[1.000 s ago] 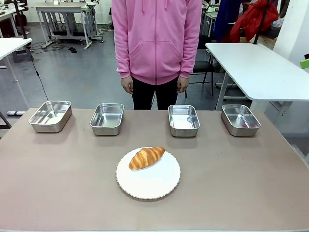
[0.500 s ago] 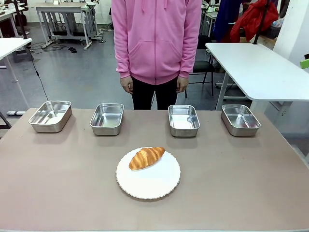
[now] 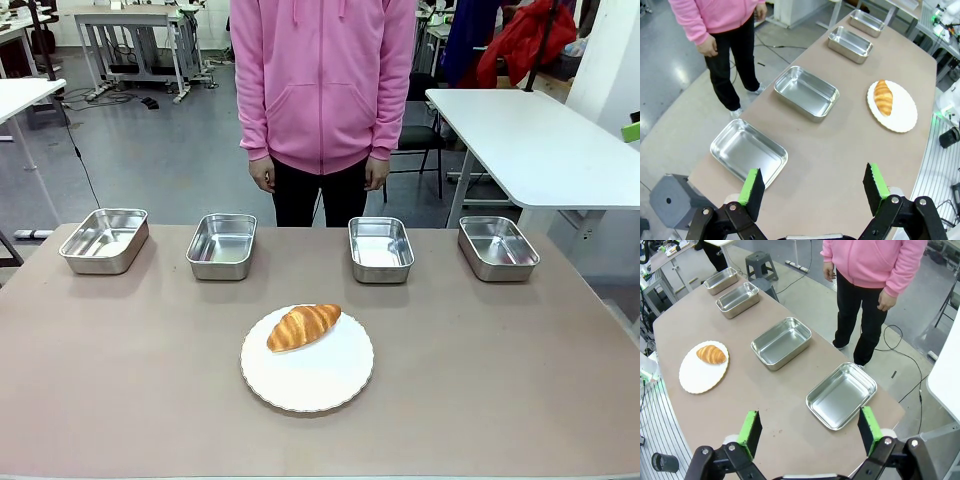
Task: Place the bread in the container.
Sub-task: Place the Butter Roll into the Airtight Container indicated by the human.
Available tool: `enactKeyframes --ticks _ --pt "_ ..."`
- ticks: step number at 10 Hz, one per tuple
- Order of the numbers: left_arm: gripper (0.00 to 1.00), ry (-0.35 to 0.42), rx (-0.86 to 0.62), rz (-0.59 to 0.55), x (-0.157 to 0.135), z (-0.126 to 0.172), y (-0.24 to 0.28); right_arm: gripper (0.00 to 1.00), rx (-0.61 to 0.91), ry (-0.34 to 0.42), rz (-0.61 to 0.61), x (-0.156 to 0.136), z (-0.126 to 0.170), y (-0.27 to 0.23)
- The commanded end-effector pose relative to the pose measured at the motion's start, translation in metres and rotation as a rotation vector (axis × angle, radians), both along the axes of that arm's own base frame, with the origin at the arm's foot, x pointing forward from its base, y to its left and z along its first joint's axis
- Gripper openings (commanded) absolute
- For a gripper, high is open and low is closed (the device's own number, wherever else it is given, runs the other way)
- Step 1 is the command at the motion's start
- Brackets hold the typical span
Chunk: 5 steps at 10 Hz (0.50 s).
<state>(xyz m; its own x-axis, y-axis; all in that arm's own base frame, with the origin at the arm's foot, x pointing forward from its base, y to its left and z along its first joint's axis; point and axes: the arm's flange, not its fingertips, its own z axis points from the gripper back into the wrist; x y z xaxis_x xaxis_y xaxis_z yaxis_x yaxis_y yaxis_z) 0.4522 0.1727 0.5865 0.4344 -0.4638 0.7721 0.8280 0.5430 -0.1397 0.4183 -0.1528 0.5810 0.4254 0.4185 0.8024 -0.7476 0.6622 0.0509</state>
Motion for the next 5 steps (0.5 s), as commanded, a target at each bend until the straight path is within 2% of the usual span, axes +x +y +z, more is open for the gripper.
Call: enactKeyframes --ticks 1,5 --pt "1.00 -0.004 -0.002 -0.005 0.0000 0.0009 -0.0012 1.00 0.012 -0.016 0.006 0.0003 -0.0009 0.0011" --pt "1.00 -0.004 -0.002 -0.005 0.0000 0.0009 -0.0012 1.00 0.012 -0.016 0.006 0.0003 -0.0009 0.0011"
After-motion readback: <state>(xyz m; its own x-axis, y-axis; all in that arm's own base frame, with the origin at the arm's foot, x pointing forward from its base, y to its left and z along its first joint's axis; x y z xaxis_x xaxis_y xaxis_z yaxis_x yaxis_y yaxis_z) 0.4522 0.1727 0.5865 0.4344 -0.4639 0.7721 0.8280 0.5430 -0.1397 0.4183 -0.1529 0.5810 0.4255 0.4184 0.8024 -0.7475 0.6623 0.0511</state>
